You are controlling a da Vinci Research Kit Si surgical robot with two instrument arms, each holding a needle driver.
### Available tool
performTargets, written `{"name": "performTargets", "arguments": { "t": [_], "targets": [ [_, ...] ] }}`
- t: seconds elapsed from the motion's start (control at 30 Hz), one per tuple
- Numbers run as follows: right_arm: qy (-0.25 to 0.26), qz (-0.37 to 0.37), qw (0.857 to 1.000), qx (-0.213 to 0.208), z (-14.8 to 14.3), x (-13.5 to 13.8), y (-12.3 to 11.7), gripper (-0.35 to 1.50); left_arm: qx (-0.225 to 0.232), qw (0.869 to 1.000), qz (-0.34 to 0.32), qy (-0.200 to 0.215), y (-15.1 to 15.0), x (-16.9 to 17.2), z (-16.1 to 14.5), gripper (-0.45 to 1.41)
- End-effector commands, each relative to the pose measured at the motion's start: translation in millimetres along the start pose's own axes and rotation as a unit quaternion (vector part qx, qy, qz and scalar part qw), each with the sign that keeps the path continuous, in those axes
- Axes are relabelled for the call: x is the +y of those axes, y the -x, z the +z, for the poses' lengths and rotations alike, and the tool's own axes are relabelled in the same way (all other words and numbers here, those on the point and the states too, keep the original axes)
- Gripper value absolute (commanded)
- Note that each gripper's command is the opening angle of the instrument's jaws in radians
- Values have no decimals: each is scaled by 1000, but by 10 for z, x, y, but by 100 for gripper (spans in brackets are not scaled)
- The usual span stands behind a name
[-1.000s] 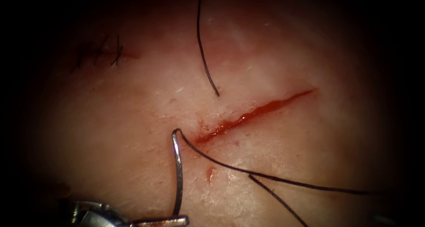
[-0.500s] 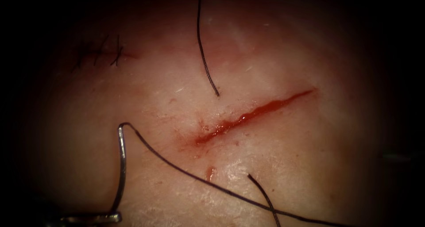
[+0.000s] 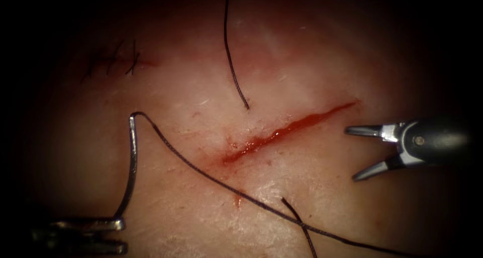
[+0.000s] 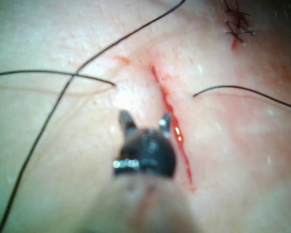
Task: Wound Closure
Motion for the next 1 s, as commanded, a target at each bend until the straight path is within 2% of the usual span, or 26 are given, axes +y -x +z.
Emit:
{"name": "performTargets", "arguments": {
  "t": [0.03,0.23,0.37,0.63,1.0],
  "targets": [
    [0,-6,1000,6,28,-14,2,128,0,1000,-1,0,9,11,7,-45],
    [-3,-26,1000,-1,66,-40,33,125,0,1000,4,1,11,18,4,-45],
    [-4,-28,1000,-1,75,-48,46,123,2,1000,6,0,12,23,6,-45],
    [-12,-33,999,14,80,-59,44,118,7,1000,2,1,19,39,16,-45],
    [-19,-36,999,32,92,-73,27,113,15,1000,3,-1,21,37,16,-45]
  ]
}}
